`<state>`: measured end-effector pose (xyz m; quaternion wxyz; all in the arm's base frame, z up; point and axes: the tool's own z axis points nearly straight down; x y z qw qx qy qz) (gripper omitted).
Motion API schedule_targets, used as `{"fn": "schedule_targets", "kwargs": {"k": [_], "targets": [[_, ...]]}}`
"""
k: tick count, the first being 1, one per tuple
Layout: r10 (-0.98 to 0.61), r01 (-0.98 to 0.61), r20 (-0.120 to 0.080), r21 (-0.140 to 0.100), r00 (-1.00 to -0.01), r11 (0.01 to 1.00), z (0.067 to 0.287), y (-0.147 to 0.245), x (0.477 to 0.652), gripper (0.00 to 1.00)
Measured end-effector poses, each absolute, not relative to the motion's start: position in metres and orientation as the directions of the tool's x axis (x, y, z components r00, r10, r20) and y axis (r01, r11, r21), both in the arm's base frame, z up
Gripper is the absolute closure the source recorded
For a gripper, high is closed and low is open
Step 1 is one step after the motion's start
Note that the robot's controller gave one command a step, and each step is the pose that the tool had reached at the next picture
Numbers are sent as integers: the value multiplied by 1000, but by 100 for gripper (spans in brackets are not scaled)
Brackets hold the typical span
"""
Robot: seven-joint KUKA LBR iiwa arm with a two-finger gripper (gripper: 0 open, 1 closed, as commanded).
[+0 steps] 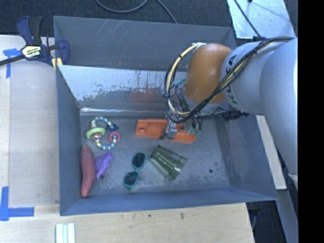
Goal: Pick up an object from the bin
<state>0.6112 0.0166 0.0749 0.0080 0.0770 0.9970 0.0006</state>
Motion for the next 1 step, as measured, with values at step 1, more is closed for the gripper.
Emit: {"fn": "schedule_targets", "kwargs": {"k": [1], "targets": [[153,153,-14,2,-988,988,87,16,611,100]]}}
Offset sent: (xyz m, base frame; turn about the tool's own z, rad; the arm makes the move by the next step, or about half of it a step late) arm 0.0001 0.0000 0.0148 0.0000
